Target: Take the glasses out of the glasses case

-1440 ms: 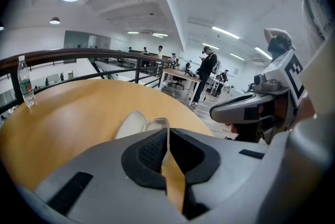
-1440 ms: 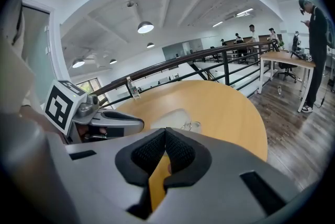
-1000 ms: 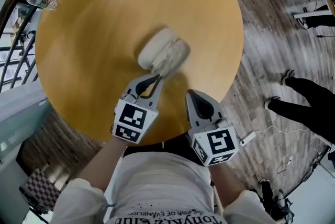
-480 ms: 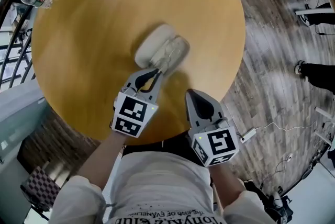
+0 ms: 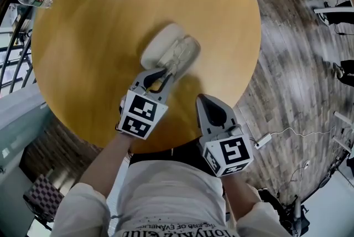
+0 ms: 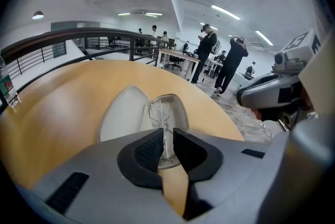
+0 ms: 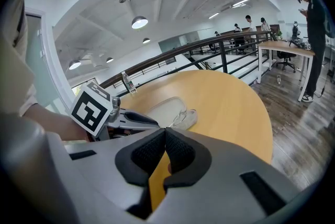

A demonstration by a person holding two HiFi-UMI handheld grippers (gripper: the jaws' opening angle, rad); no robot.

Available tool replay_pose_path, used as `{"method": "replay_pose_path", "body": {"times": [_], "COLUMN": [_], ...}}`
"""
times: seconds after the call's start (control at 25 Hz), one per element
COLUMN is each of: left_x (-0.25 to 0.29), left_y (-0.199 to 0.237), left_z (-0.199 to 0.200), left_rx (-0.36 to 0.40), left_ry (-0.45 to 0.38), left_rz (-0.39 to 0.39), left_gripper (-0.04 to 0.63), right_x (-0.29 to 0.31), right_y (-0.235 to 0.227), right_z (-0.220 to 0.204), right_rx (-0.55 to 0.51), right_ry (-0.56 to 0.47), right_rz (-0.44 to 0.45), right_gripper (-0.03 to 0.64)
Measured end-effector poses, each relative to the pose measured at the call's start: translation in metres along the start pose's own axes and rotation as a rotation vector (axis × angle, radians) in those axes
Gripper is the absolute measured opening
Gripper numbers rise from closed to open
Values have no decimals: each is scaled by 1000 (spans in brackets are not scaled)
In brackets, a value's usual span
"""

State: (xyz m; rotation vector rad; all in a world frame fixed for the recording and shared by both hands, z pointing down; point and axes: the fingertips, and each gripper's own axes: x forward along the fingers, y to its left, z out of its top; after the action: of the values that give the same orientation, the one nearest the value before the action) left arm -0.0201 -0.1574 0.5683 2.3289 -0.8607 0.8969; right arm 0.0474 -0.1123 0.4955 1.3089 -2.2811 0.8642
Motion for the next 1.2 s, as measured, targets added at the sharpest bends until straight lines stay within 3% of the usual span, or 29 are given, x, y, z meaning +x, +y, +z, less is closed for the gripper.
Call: {"method": "replay_pose_path", "body": {"times": [0.48,0.88,1.2], "left_x": [19,27,30], "left_y": [2,3,5], "left_z": [-13,-14,-18], "left_rx": [4,7,58], "left_ry": [98,130,178], "left_rz": [-5,-16,-9], "left_gripper": [67,66,66], "right_x": [3,7,8], "right_y": [-11,-13,-12], "right_z": [-5,-6,-8], "right_rx": [28,35,40], "right_ry": [22,30,35], "right_rz": [-7,-6,-5], "right_gripper": [25,25,25]}}
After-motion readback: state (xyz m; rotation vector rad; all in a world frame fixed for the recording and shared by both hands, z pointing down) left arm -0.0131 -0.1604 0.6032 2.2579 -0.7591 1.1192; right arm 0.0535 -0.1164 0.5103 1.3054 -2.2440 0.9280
